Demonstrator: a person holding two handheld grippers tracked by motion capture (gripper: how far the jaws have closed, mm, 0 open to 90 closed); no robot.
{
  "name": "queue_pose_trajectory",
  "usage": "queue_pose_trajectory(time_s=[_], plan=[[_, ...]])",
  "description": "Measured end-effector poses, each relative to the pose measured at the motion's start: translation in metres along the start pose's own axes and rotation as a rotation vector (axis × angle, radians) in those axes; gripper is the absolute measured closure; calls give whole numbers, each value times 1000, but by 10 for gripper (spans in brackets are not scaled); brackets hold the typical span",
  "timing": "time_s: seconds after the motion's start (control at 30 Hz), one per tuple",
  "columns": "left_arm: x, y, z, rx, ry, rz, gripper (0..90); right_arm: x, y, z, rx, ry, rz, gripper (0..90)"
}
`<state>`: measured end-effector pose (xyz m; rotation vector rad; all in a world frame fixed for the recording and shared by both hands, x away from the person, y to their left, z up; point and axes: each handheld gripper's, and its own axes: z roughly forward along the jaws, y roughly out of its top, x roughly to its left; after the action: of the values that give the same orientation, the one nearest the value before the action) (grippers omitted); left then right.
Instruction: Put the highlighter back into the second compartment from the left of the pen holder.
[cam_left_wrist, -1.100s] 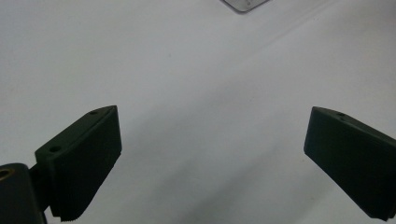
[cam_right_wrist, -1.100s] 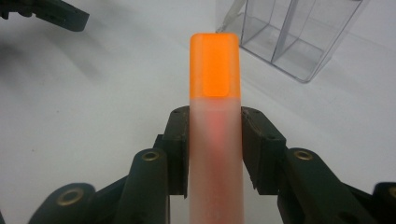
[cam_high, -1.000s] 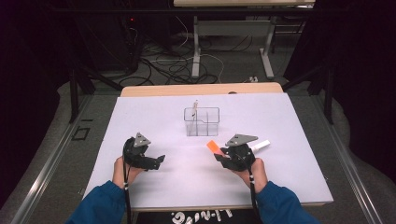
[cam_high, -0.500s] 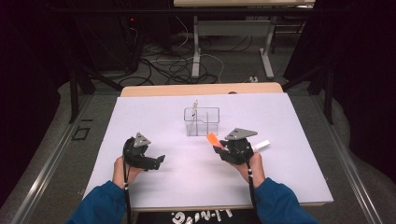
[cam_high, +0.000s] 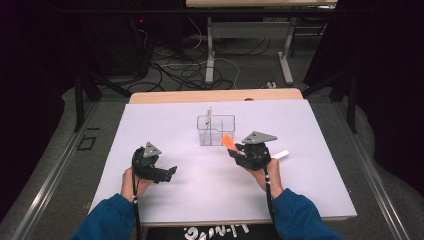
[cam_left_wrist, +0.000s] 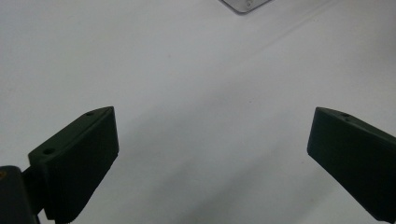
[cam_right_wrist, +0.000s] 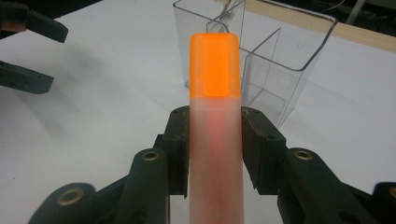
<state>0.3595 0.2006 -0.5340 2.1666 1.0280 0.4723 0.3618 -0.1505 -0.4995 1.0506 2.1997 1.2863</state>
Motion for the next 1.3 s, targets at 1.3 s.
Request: queue_pose_trajectory(time_s=[1.3], plan=[[1, 1, -4, 4, 7, 9, 19, -10, 34, 36, -78, -11, -1, 649]])
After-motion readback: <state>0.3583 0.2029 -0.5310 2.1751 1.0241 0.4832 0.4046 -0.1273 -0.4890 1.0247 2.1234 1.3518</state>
